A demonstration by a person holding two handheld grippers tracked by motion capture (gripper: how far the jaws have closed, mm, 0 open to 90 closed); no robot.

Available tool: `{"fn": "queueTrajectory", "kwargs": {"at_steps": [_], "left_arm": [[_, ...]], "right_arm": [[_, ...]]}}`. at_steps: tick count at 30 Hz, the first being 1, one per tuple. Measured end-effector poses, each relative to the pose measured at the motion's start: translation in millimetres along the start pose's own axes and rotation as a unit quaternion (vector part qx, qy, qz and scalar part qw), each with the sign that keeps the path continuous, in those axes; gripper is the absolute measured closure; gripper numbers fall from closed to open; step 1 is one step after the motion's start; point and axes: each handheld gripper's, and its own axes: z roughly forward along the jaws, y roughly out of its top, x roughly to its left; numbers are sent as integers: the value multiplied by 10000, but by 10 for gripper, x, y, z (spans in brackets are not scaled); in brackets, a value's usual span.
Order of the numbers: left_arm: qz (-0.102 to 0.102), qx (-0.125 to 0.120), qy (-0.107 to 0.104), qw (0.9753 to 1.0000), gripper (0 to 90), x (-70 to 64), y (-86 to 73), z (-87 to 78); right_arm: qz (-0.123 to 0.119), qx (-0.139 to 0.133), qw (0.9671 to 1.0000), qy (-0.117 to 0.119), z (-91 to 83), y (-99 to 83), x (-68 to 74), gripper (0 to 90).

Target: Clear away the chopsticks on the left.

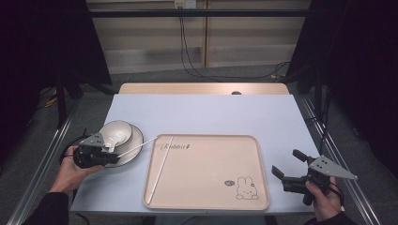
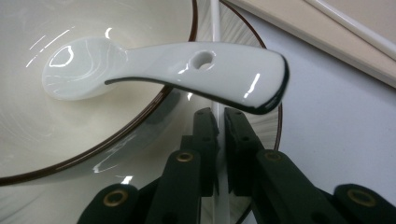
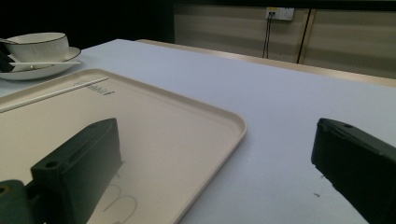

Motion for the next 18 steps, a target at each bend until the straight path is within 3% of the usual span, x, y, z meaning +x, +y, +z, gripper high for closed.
{"fn": "queueTrajectory", "kwargs": {"at_steps": [13, 18], "left_arm": [[-320, -185, -52, 9993, 844, -56, -7, -59], [-458, -254, -187, 9985, 844, -86, 6, -90]], "right_arm": [[-13, -9, 10000, 5, 0, 3, 0, 11], [-25, -19, 10000, 3, 0, 4, -3, 11]]}}
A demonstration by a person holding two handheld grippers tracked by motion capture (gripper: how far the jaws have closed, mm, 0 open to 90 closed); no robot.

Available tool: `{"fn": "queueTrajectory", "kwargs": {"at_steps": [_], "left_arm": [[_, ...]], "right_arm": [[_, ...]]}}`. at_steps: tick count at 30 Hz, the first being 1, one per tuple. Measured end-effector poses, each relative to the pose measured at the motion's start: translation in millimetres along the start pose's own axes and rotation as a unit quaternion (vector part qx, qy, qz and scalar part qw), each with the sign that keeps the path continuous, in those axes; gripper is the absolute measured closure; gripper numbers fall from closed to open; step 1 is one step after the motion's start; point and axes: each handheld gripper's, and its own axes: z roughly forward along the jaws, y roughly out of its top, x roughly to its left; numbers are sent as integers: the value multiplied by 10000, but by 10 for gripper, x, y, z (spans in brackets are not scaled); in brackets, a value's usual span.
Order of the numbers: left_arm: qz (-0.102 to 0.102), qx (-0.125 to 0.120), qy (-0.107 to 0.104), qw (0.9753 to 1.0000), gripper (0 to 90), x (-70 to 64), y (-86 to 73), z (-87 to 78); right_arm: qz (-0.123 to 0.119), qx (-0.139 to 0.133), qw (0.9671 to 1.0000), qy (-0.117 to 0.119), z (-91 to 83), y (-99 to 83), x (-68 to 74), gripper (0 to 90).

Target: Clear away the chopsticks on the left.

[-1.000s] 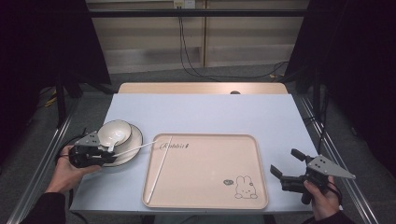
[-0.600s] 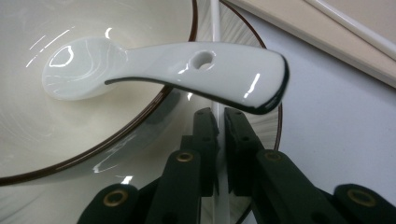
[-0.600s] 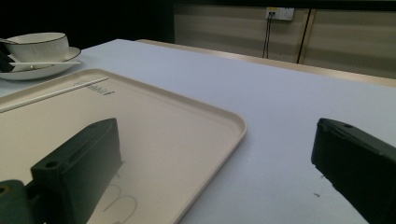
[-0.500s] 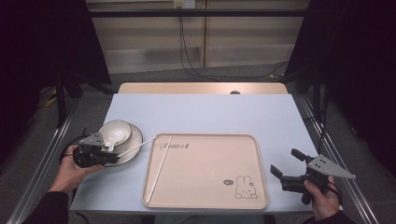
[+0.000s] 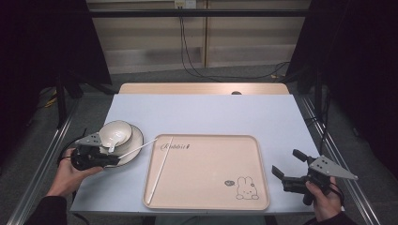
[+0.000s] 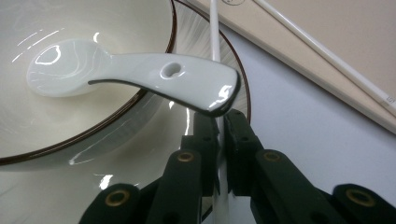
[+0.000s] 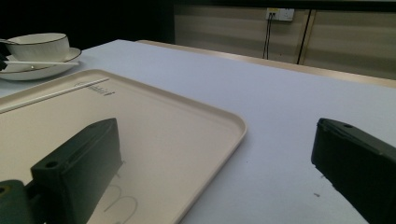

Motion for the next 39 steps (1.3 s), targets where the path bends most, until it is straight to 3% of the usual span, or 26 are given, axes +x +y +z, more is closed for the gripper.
{"fn": "queueTrajectory", "kwargs": {"at_steps": [10, 20, 22, 26, 31, 34, 39], "left_arm": [[-161, -223, -33, 9996, 844, -141, 53, -94], [-520, -422, 163, 9976, 845, -348, 29, -154], [-874, -719, 396, 9928, 845, -430, 26, -197], [-953, -853, 384, 9910, 845, -478, 30, -224], [-1079, -884, 313, 9897, 845, -652, 66, -193], [-1196, -817, 437, 9885, 845, -716, 87, -192], [-1326, -932, 456, 9857, 845, -867, 102, -199]], "right_arm": [[-2, -3, 10000, 20, -2, 1, 2, 11], [-1, 5, 10000, 17, -2, 2, 3, 12], [6, -7, 10000, 6, -1, 2, 4, 12], [12, -5, 10000, 7, -2, 2, 5, 12], [-1, -5, 10000, 23, -4, 3, 5, 12], [-2, -4, 10000, 21, -4, 4, 6, 12], [10, -2, 10000, 22, -6, 4, 9, 12]]}}
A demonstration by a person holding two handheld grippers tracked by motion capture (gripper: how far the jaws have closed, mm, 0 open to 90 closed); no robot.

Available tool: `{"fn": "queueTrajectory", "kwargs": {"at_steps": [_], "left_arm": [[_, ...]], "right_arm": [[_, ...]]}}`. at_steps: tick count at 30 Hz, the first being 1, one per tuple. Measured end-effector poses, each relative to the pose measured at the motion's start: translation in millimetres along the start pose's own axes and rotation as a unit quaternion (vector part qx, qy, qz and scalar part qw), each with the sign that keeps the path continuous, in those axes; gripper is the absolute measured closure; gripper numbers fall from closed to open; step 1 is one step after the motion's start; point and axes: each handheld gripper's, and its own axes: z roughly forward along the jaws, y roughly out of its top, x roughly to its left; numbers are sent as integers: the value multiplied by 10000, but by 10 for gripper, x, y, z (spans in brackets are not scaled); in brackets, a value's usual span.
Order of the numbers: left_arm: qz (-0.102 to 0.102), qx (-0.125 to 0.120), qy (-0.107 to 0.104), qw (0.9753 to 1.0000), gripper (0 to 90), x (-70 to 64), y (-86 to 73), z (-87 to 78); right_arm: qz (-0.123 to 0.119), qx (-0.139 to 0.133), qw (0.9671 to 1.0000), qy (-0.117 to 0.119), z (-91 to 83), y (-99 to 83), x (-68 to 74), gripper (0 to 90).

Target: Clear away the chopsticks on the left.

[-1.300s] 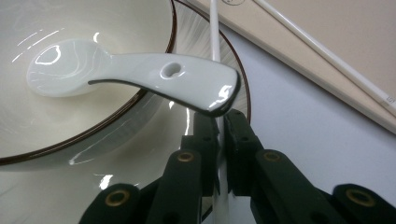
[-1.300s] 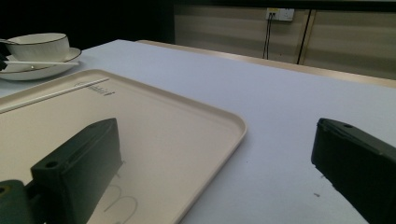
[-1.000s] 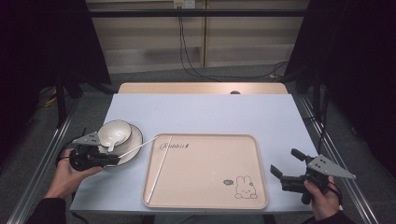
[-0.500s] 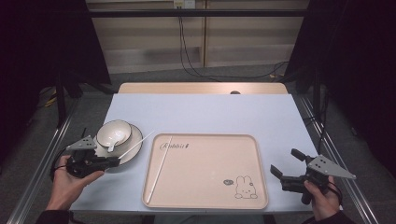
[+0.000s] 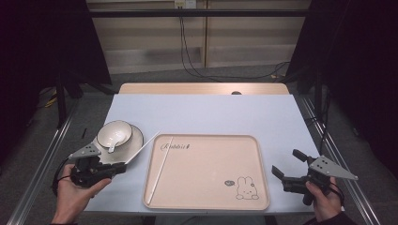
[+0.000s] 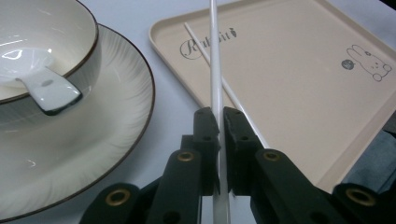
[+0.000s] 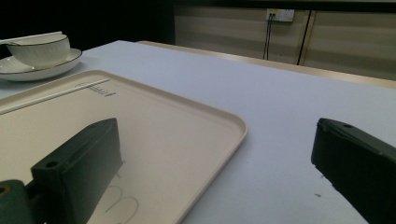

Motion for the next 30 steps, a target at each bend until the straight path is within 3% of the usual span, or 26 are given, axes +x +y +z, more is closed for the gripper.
{"fn": "queueTrajectory", "kwargs": {"at_steps": [2, 4, 7, 11, 14, 17, 23, 26, 30], "left_arm": [[-38, -20, 8, 10000, 845, -55, -7, -10], [-263, 8, 179, 9995, 846, -108, -12, -11], [-484, -144, 210, 9985, 845, -203, -20, -14], [-559, -187, 194, 9981, 845, -322, 1, 22], [-645, -230, 208, 9974, 845, -415, 40, 120], [-868, -159, 251, 9958, 845, -428, 48, 232], [-947, -3, 383, 9948, 845, -466, 80, 427], [-1171, 56, 473, 9920, 845, -491, 108, 566], [-1290, 94, 549, 9901, 845, -531, 146, 688]], "right_arm": [[5, 0, 10000, -6, -1, 1, 2, 12], [8, 3, 10000, 5, -1, 1, 2, 12], [7, 3, 10000, -3, -1, 1, 3, 12], [-7, -8, 10000, -1, 1, 1, -2, 12], [1, 0, 10000, -6, 0, 2, 0, 12], [-19, -3, 10000, 19, 2, 3, -1, 12], [-27, -5, 10000, 13, 11, 2, 0, 12], [-29, -13, 10000, 19, 14, 3, 2, 12], [-29, -3, 10000, 31, 14, 3, -2, 12]]}}
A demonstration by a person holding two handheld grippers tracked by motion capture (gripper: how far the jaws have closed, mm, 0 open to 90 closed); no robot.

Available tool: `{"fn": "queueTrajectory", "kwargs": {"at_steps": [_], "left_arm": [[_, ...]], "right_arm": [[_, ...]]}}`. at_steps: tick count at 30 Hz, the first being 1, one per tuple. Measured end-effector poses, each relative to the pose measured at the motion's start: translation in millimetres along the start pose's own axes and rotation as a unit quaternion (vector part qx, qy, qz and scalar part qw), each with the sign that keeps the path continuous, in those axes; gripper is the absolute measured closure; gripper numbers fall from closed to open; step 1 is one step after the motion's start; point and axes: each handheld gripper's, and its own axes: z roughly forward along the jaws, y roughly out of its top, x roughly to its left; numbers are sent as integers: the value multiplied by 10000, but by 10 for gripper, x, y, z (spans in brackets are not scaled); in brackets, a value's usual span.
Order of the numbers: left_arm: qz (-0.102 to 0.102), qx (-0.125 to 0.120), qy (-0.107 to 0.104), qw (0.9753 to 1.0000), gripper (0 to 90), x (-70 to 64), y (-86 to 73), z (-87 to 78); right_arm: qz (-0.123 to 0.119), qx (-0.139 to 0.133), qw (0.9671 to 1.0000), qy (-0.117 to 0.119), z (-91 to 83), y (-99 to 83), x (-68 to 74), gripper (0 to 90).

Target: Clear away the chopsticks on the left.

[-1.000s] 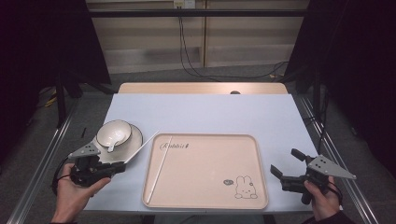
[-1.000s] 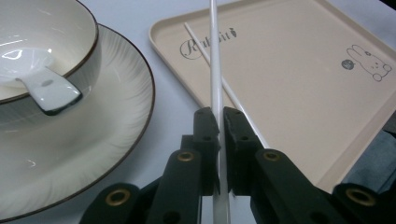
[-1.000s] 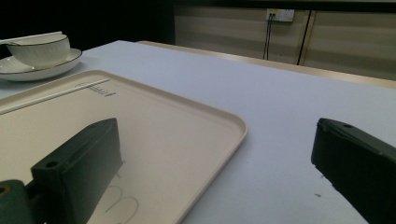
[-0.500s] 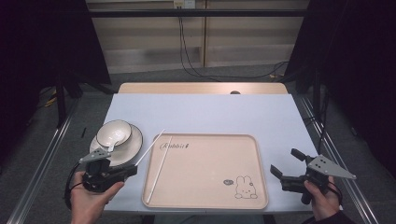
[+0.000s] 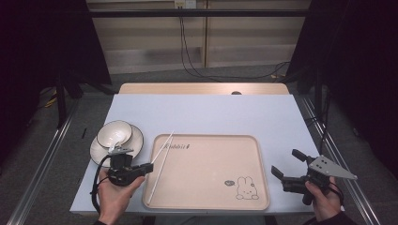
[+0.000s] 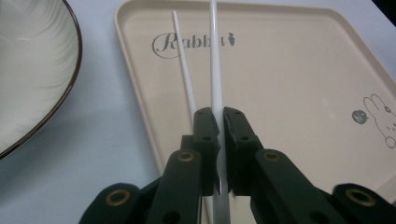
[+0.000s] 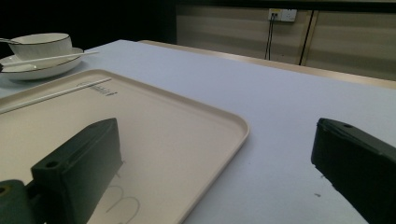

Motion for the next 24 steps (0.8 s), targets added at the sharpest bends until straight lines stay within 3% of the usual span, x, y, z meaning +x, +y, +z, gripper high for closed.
{"fn": "queueTrajectory", "kwargs": {"at_steps": [9, 15, 24], "left_arm": [[-82, 112, 137, 9998, 845, -98, 33, 155], [-194, 218, 361, 9989, 845, -152, 31, 273], [-320, 428, 463, 9975, 844, -116, -33, 380]], "right_arm": [[5, -21, 10000, -15, 8, 1, 4, 12], [24, -12, 10000, -7, 11, 0, 4, 12], [-23, 7, 10000, 39, 12, 0, 3, 13]]}}
